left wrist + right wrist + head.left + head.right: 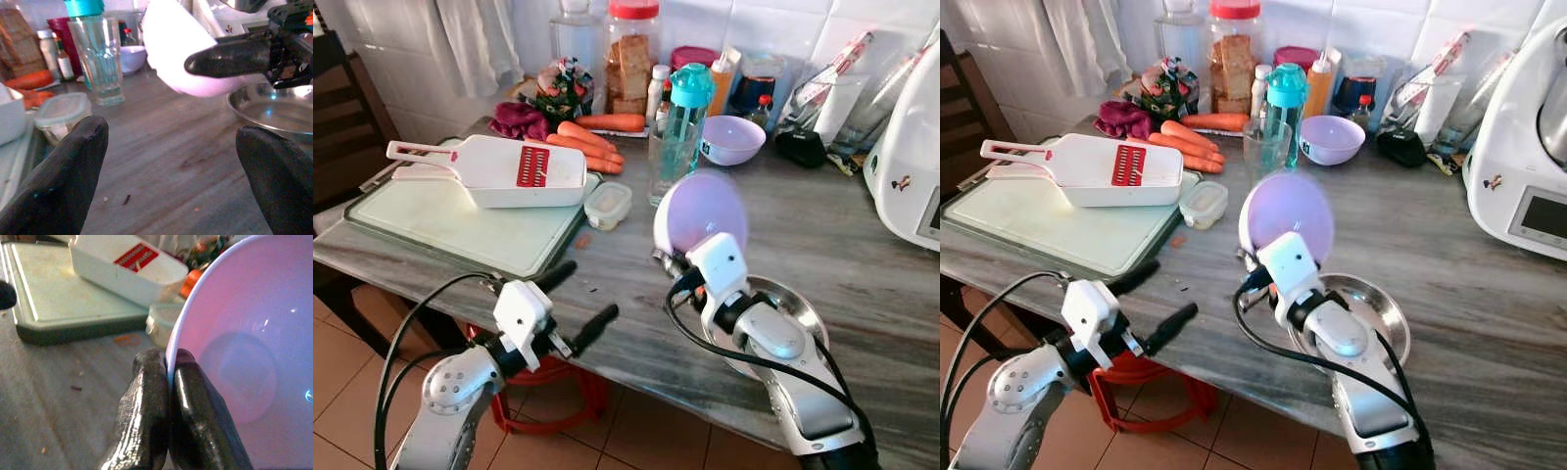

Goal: Setting the table

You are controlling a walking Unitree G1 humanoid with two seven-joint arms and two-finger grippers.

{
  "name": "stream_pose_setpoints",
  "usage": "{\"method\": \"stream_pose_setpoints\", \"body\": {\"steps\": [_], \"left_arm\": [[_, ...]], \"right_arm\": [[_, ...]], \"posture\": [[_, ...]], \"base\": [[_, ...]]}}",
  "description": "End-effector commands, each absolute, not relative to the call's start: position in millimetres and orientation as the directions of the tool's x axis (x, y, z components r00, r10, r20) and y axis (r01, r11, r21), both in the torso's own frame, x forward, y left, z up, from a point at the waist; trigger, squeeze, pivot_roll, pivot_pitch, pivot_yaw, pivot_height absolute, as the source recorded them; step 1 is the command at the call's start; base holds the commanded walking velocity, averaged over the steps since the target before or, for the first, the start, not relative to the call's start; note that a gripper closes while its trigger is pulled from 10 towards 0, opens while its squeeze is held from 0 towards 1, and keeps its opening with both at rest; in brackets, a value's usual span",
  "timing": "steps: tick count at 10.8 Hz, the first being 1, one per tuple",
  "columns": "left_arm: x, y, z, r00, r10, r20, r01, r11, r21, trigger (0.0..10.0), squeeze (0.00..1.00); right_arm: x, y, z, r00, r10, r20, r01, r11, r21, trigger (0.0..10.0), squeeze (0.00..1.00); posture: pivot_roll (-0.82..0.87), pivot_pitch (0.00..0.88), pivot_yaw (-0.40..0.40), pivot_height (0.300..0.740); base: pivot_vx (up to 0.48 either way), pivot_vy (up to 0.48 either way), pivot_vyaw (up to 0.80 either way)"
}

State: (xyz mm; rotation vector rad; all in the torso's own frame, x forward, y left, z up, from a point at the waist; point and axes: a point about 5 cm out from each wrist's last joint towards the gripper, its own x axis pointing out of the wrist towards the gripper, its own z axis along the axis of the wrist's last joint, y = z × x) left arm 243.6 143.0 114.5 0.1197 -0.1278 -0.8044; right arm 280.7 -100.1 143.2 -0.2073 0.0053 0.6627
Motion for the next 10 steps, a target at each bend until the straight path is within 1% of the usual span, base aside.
{"method": "stream_pose_setpoints", "body": {"steps": [1,2,3,5,7,10], "left_arm": [[242,142,117,0.674,-0.736,0.067,0.721,0.675,0.158,10.0,0.00],[241,140,115,0.669,-0.740,0.065,0.728,0.670,0.145,10.0,0.00],[239,138,113,0.661,-0.748,0.061,0.737,0.662,0.137,10.0,0.00],[239,137,113,0.657,-0.752,0.058,0.741,0.658,0.132,10.0,0.00],[239,137,112,0.654,-0.755,0.054,0.745,0.654,0.131,10.0,0.00],[238,135,110,0.643,-0.764,0.049,0.756,0.643,0.121,10.0,0.00]], "right_arm": [[281,-99,145,0.767,0.636,-0.086,-0.639,0.743,-0.200,10.0,0.00],[279,-100,144,0.738,0.665,-0.114,-0.674,0.715,-0.189,10.0,0.00],[279,-100,144,0.727,0.674,-0.129,-0.686,0.709,-0.164,10.0,0.00],[277,-99,140,0.696,0.699,-0.167,-0.718,0.676,-0.164,10.0,0.00],[272,-94,137,0.654,0.732,-0.190,-0.756,0.641,-0.134,10.0,0.00],[268,-94,135,0.622,0.752,-0.216,-0.781,0.616,-0.102,10.0,0.00]], "posture": [[0.08,0.049,-0.041,0.740],[0.08,0.049,-0.041,0.740],[0.08,0.049,-0.041,0.740],[0.07,0.056,-0.042,0.740],[0.07,0.056,-0.042,0.740],[0.07,0.060,-0.041,0.740]], "base": [[0.000,0.000,0.00],[0.000,0.000,0.00],[0.000,0.000,0.00],[0.000,0.000,0.00],[0.000,0.000,0.00],[0.000,0.000,0.00]]}}
